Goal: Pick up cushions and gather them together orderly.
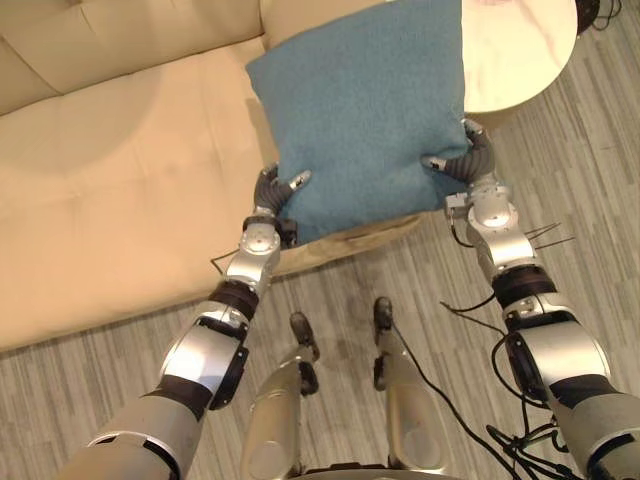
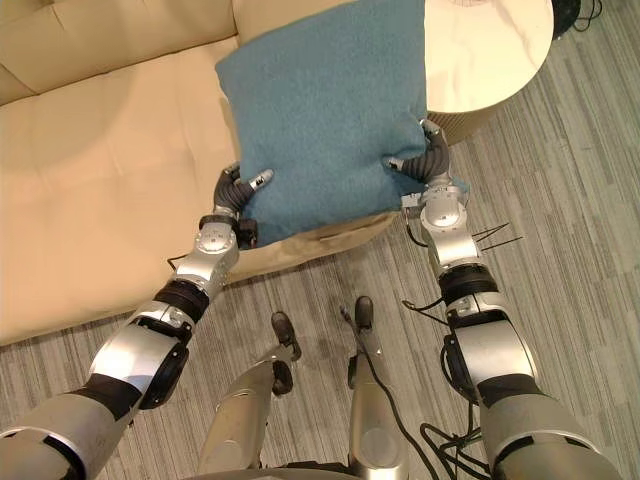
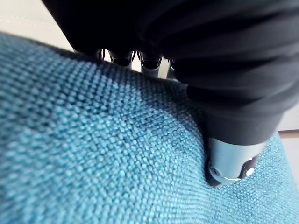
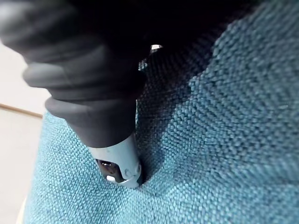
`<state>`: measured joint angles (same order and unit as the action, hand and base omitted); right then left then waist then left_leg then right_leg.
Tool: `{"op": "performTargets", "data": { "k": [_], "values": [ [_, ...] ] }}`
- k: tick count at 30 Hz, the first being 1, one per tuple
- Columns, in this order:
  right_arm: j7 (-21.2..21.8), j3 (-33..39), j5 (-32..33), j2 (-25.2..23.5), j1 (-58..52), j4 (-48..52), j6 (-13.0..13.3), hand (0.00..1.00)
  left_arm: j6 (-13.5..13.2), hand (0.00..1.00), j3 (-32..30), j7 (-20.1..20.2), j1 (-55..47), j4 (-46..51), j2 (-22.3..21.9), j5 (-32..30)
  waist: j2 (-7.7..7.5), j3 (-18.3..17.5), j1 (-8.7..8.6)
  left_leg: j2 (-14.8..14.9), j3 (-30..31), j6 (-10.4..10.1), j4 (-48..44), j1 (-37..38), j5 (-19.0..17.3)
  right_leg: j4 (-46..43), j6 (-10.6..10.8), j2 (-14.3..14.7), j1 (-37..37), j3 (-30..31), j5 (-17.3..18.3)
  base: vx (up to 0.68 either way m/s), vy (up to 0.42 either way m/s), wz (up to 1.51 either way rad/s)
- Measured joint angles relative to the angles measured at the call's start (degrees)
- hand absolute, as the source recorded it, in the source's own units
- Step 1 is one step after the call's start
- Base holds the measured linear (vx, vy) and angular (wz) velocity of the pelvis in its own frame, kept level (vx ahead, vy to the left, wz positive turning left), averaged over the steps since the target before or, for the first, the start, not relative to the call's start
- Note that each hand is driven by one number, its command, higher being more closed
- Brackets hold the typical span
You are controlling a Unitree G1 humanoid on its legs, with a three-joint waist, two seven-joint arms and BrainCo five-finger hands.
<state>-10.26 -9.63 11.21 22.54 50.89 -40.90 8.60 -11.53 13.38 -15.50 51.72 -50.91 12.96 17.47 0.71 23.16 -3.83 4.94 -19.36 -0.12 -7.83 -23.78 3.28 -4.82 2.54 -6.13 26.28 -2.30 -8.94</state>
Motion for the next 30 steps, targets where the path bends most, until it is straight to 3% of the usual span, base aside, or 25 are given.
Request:
{"op": "performTargets", "data": {
  "k": [3, 8, 13, 19, 23, 26, 27, 29, 30],
  "values": [
    [0.02, 0.0, 0.21, 0.12, -4.97, 7.63, 0.21, 1.0, -0.04, 1.0, 0.05, -0.89, -2.59, 6.9, 0.59, 0.07, 0.0, 0.0, 0.16, 0.22, 0.05, -0.6, 2.04, 2.02, 1.07, 0.13, -0.2, 0.41, -1.17, -0.16, 0.03, 0.05, -0.058, -0.03],
    [0.04, 0.79, 0.13, -0.48, -22.39, 23.05, 0.61, 1.0, -0.21, 1.0, 2.24, -0.91, -17.63, 24.2, 0.55, -0.19, 0.07, -0.19, -0.18, -0.03, 1.46, -0.79, 4.84, 7.79, 1.16, 2.1, 0.02, 1.06, -7.48, -0.51, 1.24, 0.11, -0.026, 0.11],
    [0.49, 0.85, -0.66, -5.28, -36.64, 36.34, 1.27, 1.0, -0.29, 1.0, 2.2, -0.89, -34.49, 35.15, 0.16, -1.88, 0.3, -0.51, -0.06, -0.62, 2.23, -0.82, 6.25, 12.42, 1.14, 2.63, 0.24, 1.11, -12.26, -1.33, 2.41, 0.07, 0.004, 0.1],
    [3.07, 0.75, -2.14, -10.56, -51.79, 45.22, 2.32, 1.0, -0.28, 1.0, 2.08, -0.37, -54.4, 45.98, -3.02, -4.4, 1.41, -9.06, 1.64, -1.16, 3.08, -0.82, 9.99, 17.36, 1.14, 3.09, 1.08, 0.56, -16.28, -2.48, 4.06, 0.07, 0.021, 0.09],
    [4.33, 0.28, -1.62, -12.44, -55.34, 49.27, 3.28, 1.0, -0.95, 1.0, 1.91, 0.51, -60.75, 52.06, -3.11, -4.68, 1.35, -12.4, 1.86, -2.0, 2.66, -0.79, 11.01, 19.05, 1.17, 2.89, 1.28, -0.13, -17.2, -2.12, 4.18, 0.02, 0.053, -0.02],
    [4.38, -0.58, -1.57, -12.48, -55.36, 49.28, 4.9, 1.0, -1.58, 1.0, 1.75, 0.51, -61.62, 53.19, -3.11, -4.7, 1.11, -12.73, 2.27, -2.31, 2.03, -0.79, 10.58, 19.94, 1.17, 0.71, 1.75, -0.59, -16.92, -1.35, 4.71, -0.02, 0.048, -0.08],
    [4.38, -0.58, -1.64, -12.46, -55.36, 49.27, 4.99, 1.0, -1.64, 1.0, 1.74, 0.51, -61.6, 53.18, -3.12, -4.72, 1.07, -12.72, 2.16, -2.48, 2.21, -0.77, 9.4, 19.7, 1.13, -2.31, 1.79, -1.1, -16.02, -1.29, 6.18, -0.08, 0.023, 0.17],
    [4.35, -0.58, -1.79, -12.38, -55.37, 49.12, 4.99, 1.0, -1.65, 1.0, 1.75, 0.51, -61.59, 53.18, -3.12, -4.8, 1.07, -12.75, 2.16, -2.55, 2.74, 0.33, 7.19, 18.62, 0.61, -7.82, 3.89, -1.83, -14.5, -0.05, 8.39, -0.09, -0.004, 0.35],
    [4.33, -0.61, -1.88, -12.37, -55.36, 48.95, 5.01, 1.0, -1.68, 1.0, 1.6, 0.51, -61.34, 53.17, -3.04, -4.96, 1.02, -12.73, 2.0, -2.18, 4.11, 1.47, 5.67, 17.48, 0.04, -16.61, 2.84, -2.19, -12.56, 2.35, 13.3, -0.05, -0.037, 0.8]
  ]
}}
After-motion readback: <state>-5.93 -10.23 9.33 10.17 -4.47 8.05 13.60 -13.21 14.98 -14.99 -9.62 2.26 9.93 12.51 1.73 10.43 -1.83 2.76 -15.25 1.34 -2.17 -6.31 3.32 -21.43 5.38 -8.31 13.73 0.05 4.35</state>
